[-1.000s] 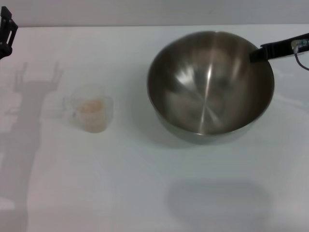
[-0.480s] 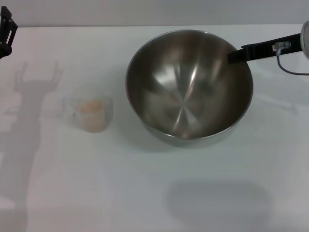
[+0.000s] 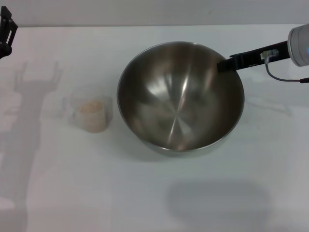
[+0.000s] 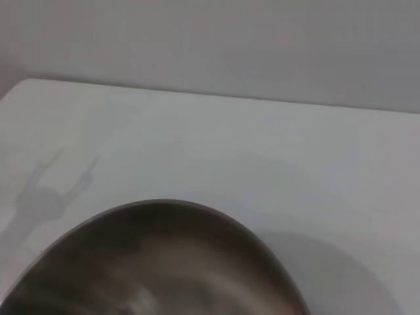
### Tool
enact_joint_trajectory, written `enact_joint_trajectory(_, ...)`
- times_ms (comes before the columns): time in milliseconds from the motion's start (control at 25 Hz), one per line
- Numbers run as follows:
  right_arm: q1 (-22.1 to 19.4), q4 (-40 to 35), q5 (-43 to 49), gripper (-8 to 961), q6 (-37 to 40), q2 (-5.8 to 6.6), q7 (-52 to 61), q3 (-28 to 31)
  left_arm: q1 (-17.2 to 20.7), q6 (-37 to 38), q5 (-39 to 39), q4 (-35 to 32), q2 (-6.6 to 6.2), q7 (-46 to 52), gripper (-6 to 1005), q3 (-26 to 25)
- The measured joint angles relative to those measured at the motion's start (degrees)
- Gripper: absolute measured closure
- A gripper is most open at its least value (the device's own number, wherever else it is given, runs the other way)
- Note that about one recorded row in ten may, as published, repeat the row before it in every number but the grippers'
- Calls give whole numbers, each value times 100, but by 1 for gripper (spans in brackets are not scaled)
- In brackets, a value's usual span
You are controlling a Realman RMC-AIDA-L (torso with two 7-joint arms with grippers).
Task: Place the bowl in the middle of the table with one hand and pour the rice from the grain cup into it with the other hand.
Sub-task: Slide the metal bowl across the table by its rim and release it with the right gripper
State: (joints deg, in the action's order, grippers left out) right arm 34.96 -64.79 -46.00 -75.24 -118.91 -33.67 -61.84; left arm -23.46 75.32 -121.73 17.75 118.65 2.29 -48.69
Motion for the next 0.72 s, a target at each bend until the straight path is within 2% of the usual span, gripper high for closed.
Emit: enact_joint_trajectory(720,247,616,53,872,123,9,-69,-128,33,0,0,2,17,0,168,0)
